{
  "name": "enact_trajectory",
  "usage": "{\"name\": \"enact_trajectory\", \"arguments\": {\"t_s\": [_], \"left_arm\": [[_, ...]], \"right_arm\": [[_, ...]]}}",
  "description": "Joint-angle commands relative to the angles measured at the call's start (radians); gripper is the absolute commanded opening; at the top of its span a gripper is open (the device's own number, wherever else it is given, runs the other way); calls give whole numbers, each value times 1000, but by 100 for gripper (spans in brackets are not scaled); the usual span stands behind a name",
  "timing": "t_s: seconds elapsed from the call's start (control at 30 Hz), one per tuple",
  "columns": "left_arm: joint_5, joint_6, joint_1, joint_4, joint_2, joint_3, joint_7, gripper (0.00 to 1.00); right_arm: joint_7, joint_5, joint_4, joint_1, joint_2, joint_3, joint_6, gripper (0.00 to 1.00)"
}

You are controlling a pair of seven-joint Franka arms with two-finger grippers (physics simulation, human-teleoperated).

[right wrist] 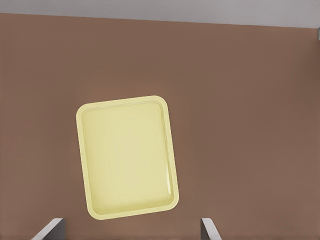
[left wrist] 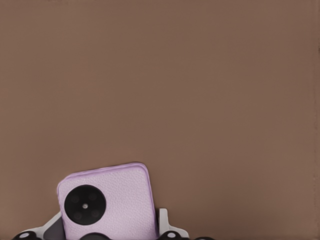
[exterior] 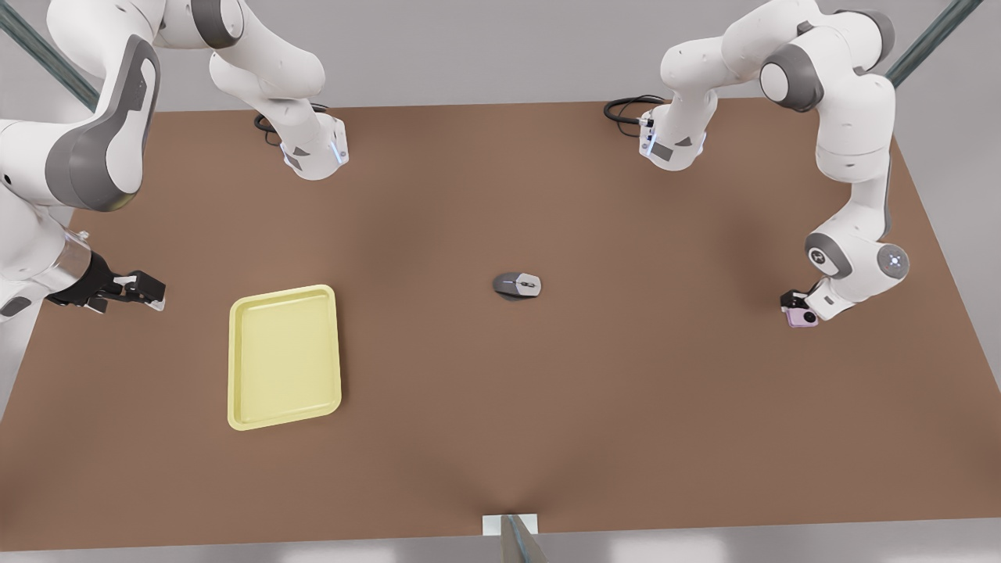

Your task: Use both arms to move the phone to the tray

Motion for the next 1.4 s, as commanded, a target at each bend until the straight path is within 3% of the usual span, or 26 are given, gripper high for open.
{"name": "enact_trajectory", "arguments": {"t_s": [0.0, 0.3, 0.4, 0.6, 0.7, 0.8, 0.87, 0.97, 1.2, 1.37], "left_arm": [[-4, -3, 0, 0, -1, -1, 48, 82], [-22, -54, -25, 56, -21, -45, 35, 82], [-37, -106, -167, 74, -65, -44, -126, 82], [-45, -172, -614, 102, -116, -40, -818, 82], [-43, -271, -839, 284, -26, -40, -1157, 82], [-43, -416, -1000, 640, 189, -40, -1392, 82], [-47, -529, -1026, 855, 315, -59, -1532, 82], [-48, -520, -1042, 1031, 429, -102, -1676, 82], [-42, -512, -1059, 1263, 610, -111, -1713, 82], [-39, -449, -1105, 1264, 619, -111, -1708, 82]], "right_arm": [[-1, 1, 0, 0, -1, 0, 0, 100], [-1, 1, 0, -1, -1, 0, 0, 100], [-1, 1, 0, 0, -1, 0, 1, 100], [-1, 1, 0, 0, -1, 0, 1, 100], [-1, 1, 0, -1, -1, 0, 1, 100], [-1, 1, 0, 0, -1, 0, 3, 100], [-1, 1, 0, 0, -1, 0, 3, 100], [-1, 1, -1, 0, 0, 1, 3, 100], [-1, -4, 0, 0, 0, 3, 1, 100], [1, 9, 4, 2, -3, 5, -66, 100]]}}
